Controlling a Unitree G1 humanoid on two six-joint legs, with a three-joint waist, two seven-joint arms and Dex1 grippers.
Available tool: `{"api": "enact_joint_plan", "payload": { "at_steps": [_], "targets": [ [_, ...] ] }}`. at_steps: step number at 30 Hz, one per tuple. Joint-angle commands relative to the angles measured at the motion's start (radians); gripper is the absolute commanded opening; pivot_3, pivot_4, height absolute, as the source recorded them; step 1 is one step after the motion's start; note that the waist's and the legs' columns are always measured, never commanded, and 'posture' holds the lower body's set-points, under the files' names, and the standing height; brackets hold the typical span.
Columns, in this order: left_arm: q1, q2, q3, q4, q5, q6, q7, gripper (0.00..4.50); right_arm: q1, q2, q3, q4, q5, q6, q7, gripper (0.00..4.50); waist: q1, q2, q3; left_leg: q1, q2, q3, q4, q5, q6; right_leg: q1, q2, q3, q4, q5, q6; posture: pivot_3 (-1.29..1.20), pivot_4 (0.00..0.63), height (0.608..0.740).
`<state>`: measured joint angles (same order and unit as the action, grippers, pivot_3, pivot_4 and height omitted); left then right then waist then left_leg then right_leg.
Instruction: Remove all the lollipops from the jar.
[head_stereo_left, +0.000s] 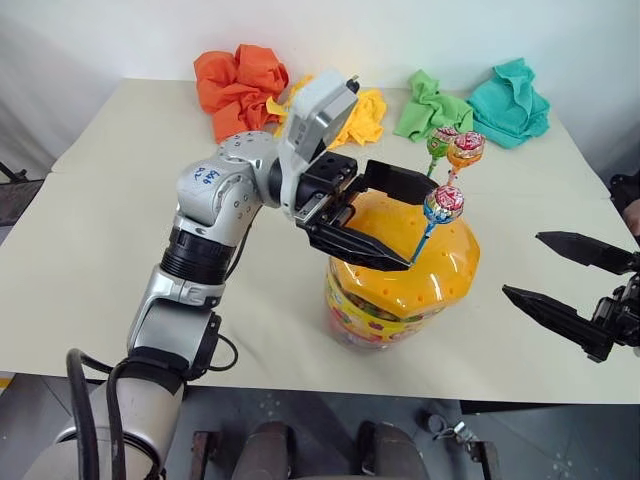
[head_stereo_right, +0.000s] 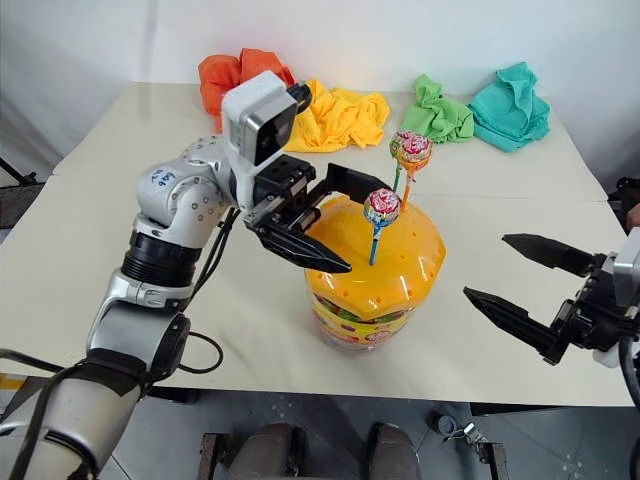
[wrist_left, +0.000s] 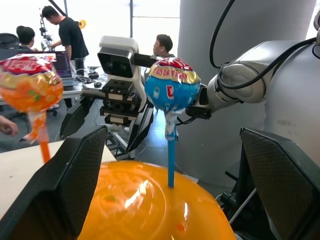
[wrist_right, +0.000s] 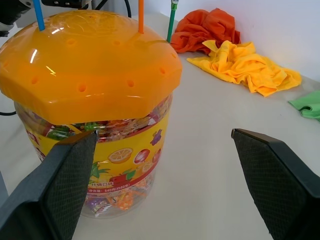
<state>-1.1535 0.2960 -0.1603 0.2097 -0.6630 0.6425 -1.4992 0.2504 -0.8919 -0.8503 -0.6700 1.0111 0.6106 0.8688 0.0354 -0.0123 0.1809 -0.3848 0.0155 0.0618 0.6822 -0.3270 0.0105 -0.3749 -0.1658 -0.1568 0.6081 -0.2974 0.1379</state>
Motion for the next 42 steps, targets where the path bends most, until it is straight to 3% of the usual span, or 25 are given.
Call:
{"api": "enact_joint_plan", "payload": {
  "at_steps": [1,4,16,31,36,42],
  "targets": [
    [-0.02,0.006,-0.004,-0.05,0.0,0.008,-0.004,4.5,0.0,0.006,-0.037,-0.031,0.028,-0.016,-0.008,4.46,0.0,0.0,0.0,0.0,0.0,0.0,0.0,0.0,0.0,0.0,0.0,0.0,0.0,0.0,0.0,0.0,0.15,0.74],
    [-0.009,0.004,0.0,-0.084,-0.013,0.018,0.007,3.87,-0.027,-0.009,-0.055,-0.036,0.09,-0.009,-0.021,4.5,0.0,0.0,0.0,0.0,0.0,0.0,0.0,0.0,0.0,0.0,0.0,0.0,0.0,0.0,0.0,0.0,0.15,0.74],
    [-0.017,-0.013,0.04,-0.076,-0.027,0.024,0.055,0.15,-0.066,-0.067,-0.072,-0.06,0.211,0.011,-0.066,4.5,0.007,0.0,0.0,0.0,0.0,0.0,0.0,0.0,0.0,0.0,0.0,0.0,0.0,0.0,0.0,0.0,0.15,0.74],
    [-0.213,-0.007,0.238,0.171,-0.024,-0.034,0.222,0.04,-0.1,-0.077,-0.05,-0.042,0.188,0.009,-0.073,4.5,0.015,0.0,0.0,-0.001,0.0,0.0,0.0,0.0,0.001,0.0,0.0,-0.001,-0.001,0.0,0.001,0.0,0.15,0.74],
    [-0.187,0.091,0.231,0.165,0.041,0.015,0.309,0.04,-0.087,-0.074,-0.06,-0.035,0.181,0.013,-0.059,4.5,0.013,0.0,0.0,-0.001,0.0,0.0,0.0,0.0,0.001,0.0,0.0,-0.001,-0.001,0.0,0.001,0.0,0.15,0.74],
    [-0.056,0.27,0.155,0.101,0.159,0.136,0.399,0.04,-0.082,-0.085,-0.057,0.0,0.16,0.018,-0.027,4.5,0.011,0.0,0.0,0.0,0.0,0.0,0.0,0.0,0.001,-0.001,0.0,0.0,0.0,0.0,0.001,0.0,0.15,0.74]
  ]
}}
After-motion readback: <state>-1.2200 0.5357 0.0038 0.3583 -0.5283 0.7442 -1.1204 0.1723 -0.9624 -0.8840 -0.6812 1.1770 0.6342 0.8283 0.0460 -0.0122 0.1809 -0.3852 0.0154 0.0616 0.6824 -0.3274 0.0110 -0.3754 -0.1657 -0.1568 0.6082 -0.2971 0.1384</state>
